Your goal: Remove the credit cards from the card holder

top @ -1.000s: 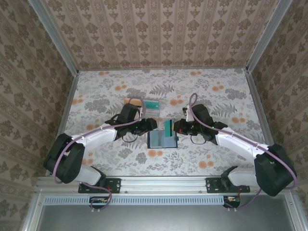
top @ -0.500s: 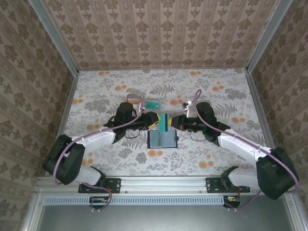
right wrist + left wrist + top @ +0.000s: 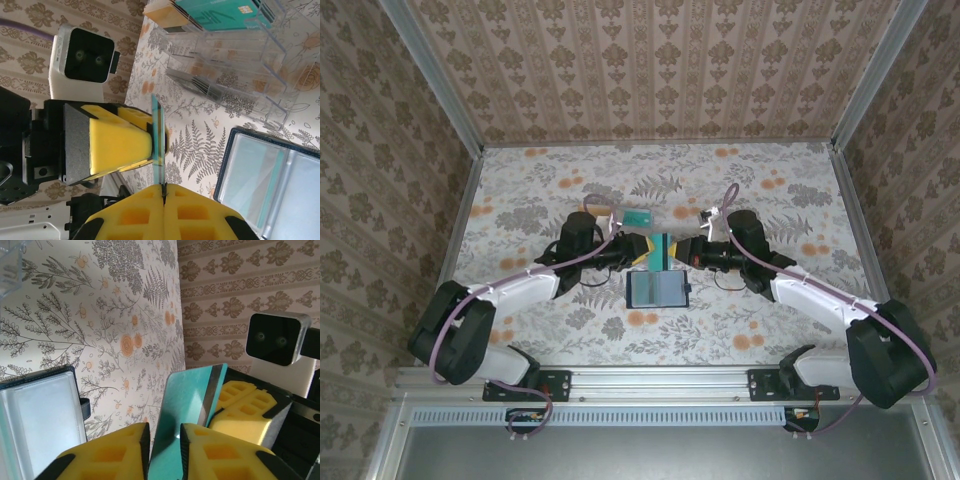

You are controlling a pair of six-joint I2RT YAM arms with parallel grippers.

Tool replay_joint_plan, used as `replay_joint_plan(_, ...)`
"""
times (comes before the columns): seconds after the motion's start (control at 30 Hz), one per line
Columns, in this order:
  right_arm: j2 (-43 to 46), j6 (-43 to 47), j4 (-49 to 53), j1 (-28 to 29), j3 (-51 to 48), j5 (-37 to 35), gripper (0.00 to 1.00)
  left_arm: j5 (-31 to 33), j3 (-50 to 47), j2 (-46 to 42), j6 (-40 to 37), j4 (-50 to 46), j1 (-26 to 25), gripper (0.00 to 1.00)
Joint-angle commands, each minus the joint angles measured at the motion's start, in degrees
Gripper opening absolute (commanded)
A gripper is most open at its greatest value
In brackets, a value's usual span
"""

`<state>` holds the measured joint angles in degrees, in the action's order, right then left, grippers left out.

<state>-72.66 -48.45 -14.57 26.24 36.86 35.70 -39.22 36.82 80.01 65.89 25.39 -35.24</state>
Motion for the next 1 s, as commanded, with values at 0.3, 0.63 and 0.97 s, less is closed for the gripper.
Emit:
replay_joint_plan(0.3,-2.0,-0.1,-1.8,-1.0,-0.4,1.6,0.27,-0.6,1.4,-3.9,-2.4,-2.7,-0.7,0.01)
replay_joint_plan(0.63,1.9,4.4,7.1,-2.4,0.3,-2.0,1.0,4.0,13.7,-6.7,-25.3,-34.4,1.1,0.0)
replay_joint_plan(0.97,5.4,7.0,11.9,-4.1,1.3,-3.3,1.0,26.7,24.7,-8.8,-65.0,-54.4,0.8,0.0)
